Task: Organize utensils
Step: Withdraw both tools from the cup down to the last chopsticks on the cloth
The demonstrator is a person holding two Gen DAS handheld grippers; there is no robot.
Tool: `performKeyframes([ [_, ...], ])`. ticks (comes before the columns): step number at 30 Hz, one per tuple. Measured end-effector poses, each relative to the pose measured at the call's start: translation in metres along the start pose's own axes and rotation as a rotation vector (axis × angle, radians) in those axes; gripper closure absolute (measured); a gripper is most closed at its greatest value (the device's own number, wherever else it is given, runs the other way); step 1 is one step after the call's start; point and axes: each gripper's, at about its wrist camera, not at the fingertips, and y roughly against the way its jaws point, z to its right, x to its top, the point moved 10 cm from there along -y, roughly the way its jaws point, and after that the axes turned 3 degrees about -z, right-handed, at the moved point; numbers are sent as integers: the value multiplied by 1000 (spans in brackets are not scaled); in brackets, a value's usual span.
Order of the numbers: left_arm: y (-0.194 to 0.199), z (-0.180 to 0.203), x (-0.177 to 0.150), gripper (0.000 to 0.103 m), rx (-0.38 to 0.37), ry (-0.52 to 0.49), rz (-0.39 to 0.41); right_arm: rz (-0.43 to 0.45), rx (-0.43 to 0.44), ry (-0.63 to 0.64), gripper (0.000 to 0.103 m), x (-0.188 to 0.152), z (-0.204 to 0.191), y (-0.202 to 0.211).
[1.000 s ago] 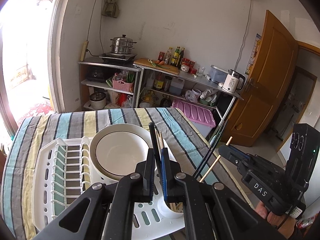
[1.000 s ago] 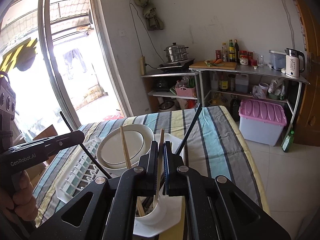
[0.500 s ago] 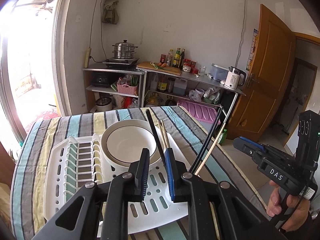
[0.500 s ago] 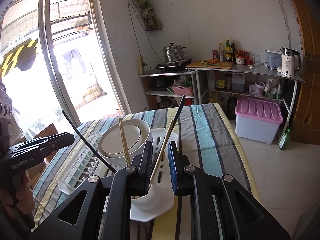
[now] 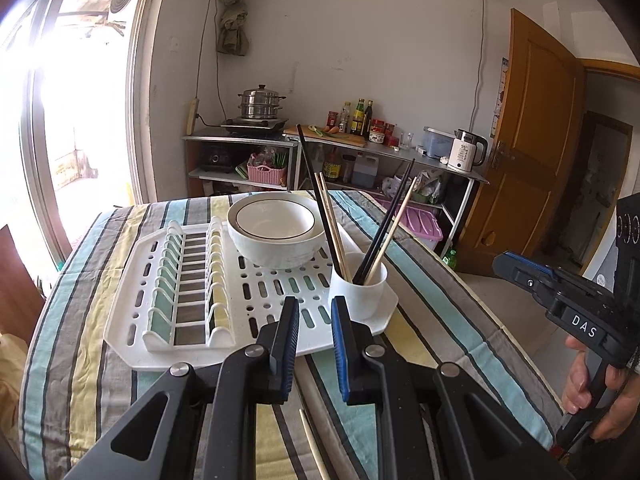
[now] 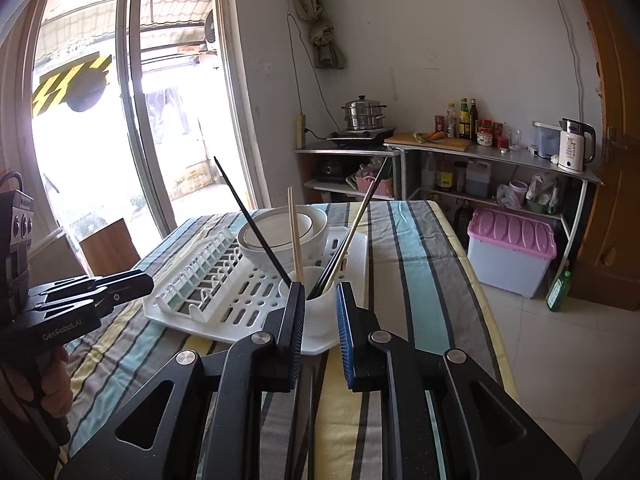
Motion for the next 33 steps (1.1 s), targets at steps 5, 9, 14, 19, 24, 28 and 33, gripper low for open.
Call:
performKeyframes([
  [5, 22, 6, -28, 87, 18, -10, 22, -16, 16, 6, 86, -27, -10, 17],
  [9, 34, 9, -50, 87, 13, -6, 10, -24, 24, 3, 86, -45, -14, 29],
  [14, 40, 7, -72, 87, 25, -11, -7, -31, 26, 6, 86, -65, -14, 41],
  [19, 37, 5, -86, 87, 18, -5, -33, -55, 47, 5, 86, -75, -16, 40],
  [24, 25, 0, -94, 87, 27, 9, -68, -82, 43, 20, 86, -83, -17, 31],
  [28, 11, -5, -103, 87, 33, 16, -105, -107, 39, 30, 86, -90, -17, 23],
  [33, -8, -9, -109, 87, 36, 21, -158, -150, 35, 35, 86, -94, -14, 6],
])
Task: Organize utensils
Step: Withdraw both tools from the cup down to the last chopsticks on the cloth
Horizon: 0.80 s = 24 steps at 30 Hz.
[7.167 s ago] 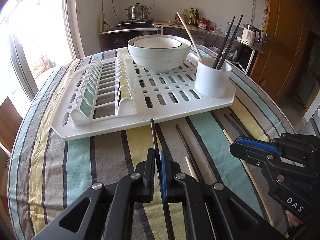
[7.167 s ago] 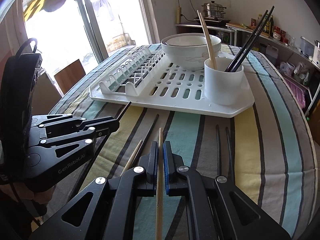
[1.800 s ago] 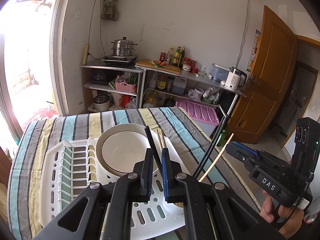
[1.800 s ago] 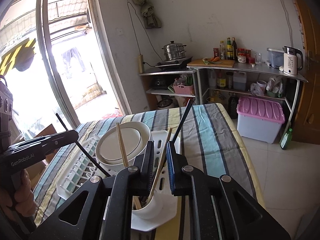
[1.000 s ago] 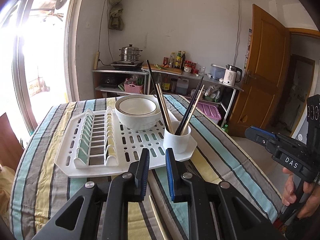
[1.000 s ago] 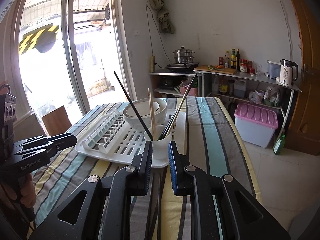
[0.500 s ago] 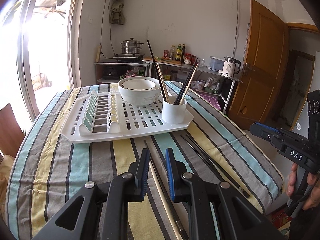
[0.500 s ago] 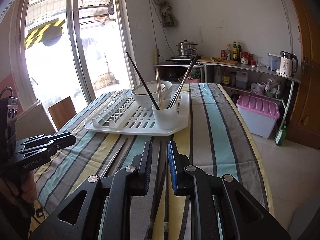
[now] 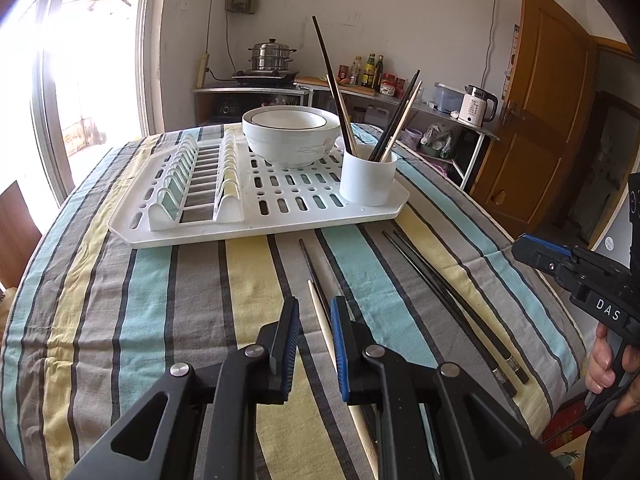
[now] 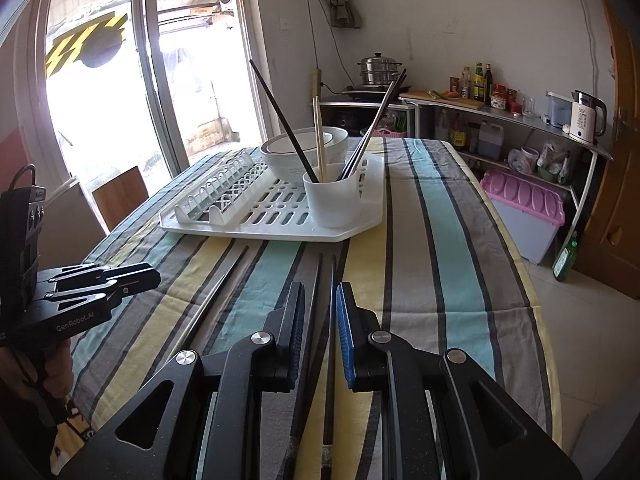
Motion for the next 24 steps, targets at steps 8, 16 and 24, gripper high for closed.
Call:
performKeyframes([
  [8, -34, 2, 11, 87, -31, 2, -71, -87, 7, 0, 86, -6, 8, -38],
  [16, -77, 4, 20, 87, -19, -17, -165, -182, 6, 19, 86, -13, 12, -76],
  [24, -106, 5, 23, 87, -7, -26, -225, -253, -6, 49, 86, -18, 14, -104],
])
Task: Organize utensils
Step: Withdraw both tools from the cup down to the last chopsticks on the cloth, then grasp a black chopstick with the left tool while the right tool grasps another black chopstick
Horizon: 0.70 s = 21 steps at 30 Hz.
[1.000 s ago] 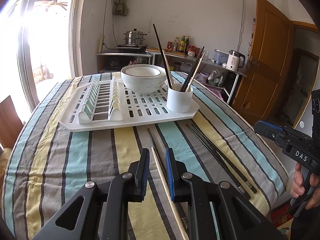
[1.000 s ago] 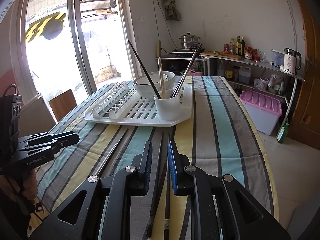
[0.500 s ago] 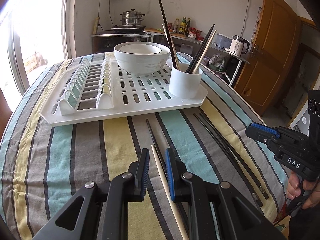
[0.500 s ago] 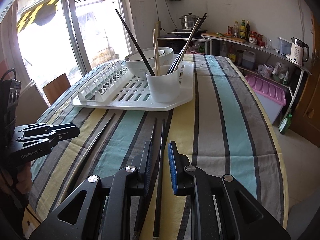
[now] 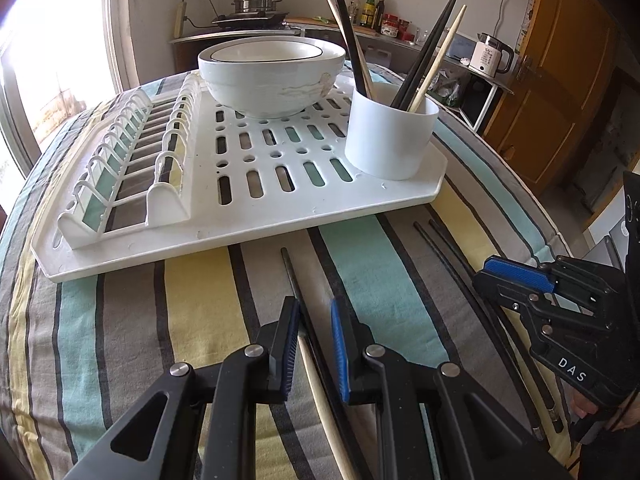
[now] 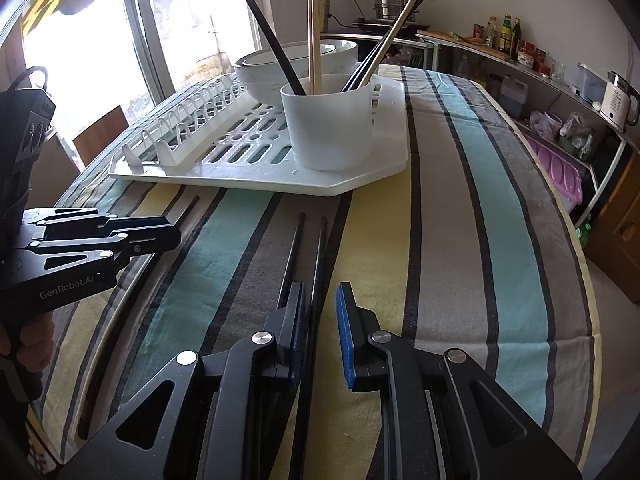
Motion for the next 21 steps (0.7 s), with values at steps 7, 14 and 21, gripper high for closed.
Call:
performKeyframes([
  [7, -4, 13, 4, 87, 17, -38, 3, -11, -23, 10, 87, 4, 6, -3],
  [14, -7, 20, 4, 87, 73, -89, 0, -32, -59, 30, 87, 9, 8, -7],
  [21, -7, 20, 3, 87, 93, -95, 6, -54, -56, 53, 95, 12, 4, -11],
])
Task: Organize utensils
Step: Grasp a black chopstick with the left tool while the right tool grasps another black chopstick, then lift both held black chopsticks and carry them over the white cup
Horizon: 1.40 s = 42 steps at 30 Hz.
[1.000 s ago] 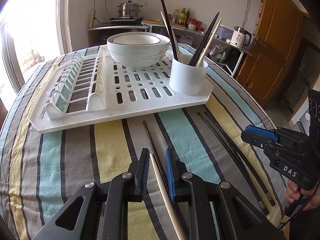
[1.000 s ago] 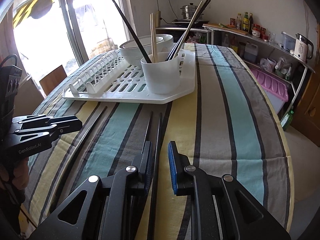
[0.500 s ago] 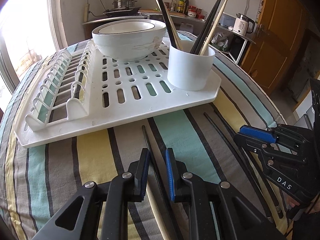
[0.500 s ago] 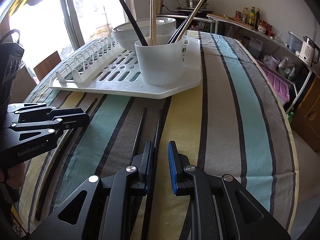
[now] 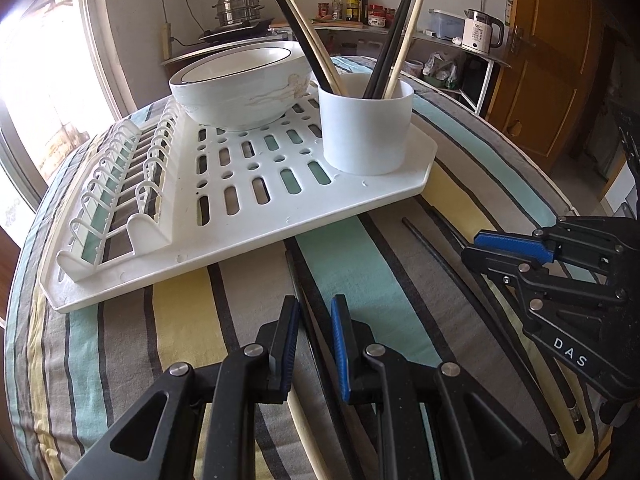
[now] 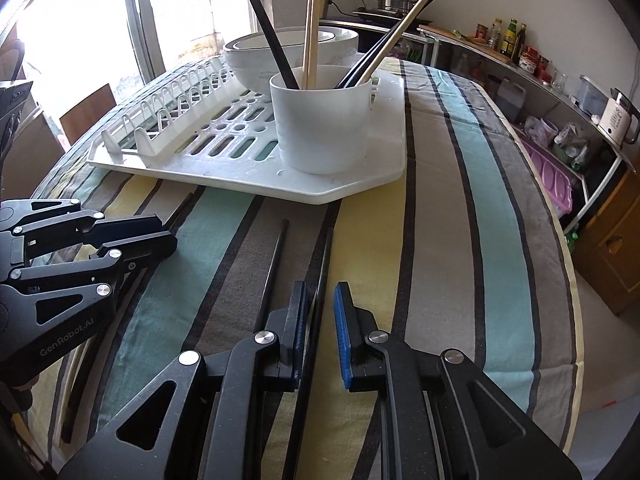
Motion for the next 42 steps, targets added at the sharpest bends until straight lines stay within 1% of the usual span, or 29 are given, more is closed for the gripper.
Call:
performKeyframes([
  [1, 0, 0, -1, 87, 1, 4, 2, -1, 0, 6, 97, 0, -1, 0],
  [2, 1, 0, -1, 88, 2, 6, 2, -2, -11, 14, 97, 0, -3, 0],
  [4, 2, 1, -2, 91, -1, 10, 4, -2, -22, 23, 98, 0, -4, 0],
  [5, 2, 1, -2, 96, 1, 9, 4, 0, -19, 17, 98, 1, -4, 0],
  [6, 1, 2, -1, 97, 1, 8, 4, 4, -14, 12, 98, 1, -3, -1],
  [9, 1, 0, 0, 97, -14, 18, 0, 11, -3, -4, 98, 0, -2, 1],
  [11, 3, -1, -1, 98, -40, 35, -5, 26, 5, -13, 98, 1, -2, 6],
  [13, 8, -1, 1, 98, -58, 45, 8, 46, 7, -18, 98, 3, -1, 14],
  [17, 32, 3, 11, 98, -94, 55, 58, 100, 20, -29, 98, 11, 1, 34],
  [22, 73, 6, 29, 99, -124, 56, 142, 194, 33, -57, 98, 25, 4, 70],
  [28, 128, 7, 51, 99, -147, 47, 256, 321, 37, -89, 98, 43, 12, 120],
  [33, 166, 5, 61, 99, -154, 41, 336, 413, 33, -110, 98, 52, 16, 155],
  [38, 190, 2, 63, 99, -159, 44, 384, 468, 26, -121, 98, 52, 18, 177],
  [42, 196, 1, 61, 99, -159, 43, 393, 481, 23, -123, 98, 50, 15, 184],
])
